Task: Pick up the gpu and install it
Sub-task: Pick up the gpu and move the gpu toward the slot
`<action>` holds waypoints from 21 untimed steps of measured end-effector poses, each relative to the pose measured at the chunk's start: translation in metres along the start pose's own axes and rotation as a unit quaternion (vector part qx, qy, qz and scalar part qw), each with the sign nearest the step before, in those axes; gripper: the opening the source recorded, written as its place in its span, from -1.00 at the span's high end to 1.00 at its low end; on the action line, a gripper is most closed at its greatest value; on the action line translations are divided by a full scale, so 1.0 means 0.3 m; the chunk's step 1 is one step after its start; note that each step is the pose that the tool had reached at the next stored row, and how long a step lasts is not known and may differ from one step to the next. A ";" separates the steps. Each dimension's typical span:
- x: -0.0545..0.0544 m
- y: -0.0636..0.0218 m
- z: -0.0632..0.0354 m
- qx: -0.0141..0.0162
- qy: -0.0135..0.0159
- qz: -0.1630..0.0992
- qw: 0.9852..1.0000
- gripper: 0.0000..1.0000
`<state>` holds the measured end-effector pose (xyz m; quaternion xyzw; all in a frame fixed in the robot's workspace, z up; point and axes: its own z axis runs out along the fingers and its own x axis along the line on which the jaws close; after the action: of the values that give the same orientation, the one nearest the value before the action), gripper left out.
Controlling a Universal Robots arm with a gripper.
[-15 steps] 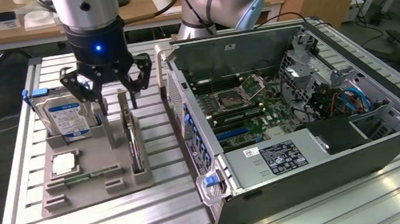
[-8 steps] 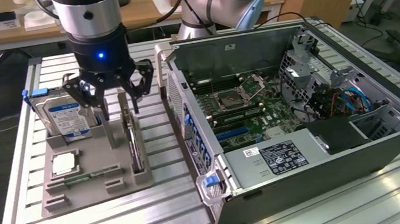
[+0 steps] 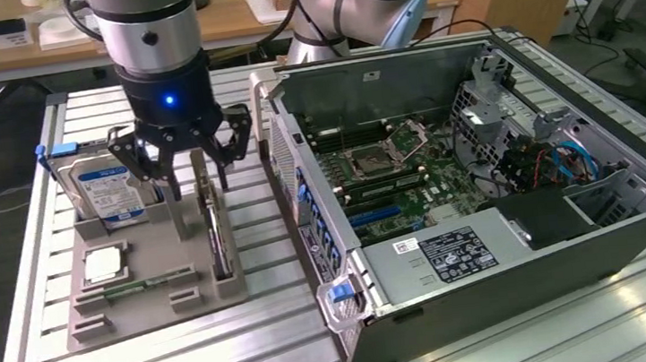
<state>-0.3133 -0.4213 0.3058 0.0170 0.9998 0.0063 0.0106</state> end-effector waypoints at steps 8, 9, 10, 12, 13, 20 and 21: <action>-0.006 -0.001 0.040 0.000 0.000 0.001 1.000 -0.18; -0.007 0.000 0.045 0.000 0.000 0.002 1.000 -0.18; -0.007 -0.001 0.050 0.000 0.000 0.002 1.000 -0.18; -0.008 -0.001 0.060 0.000 0.000 0.002 1.000 -0.18; -0.009 -0.001 0.065 0.000 0.000 0.002 1.000 -0.18; -0.013 -0.001 0.097 0.000 0.000 0.003 1.000 -0.18; -0.013 -0.001 0.102 0.000 0.000 0.003 1.000 -0.18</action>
<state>-0.3086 -0.4214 0.2754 0.0203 0.9997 0.0062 0.0106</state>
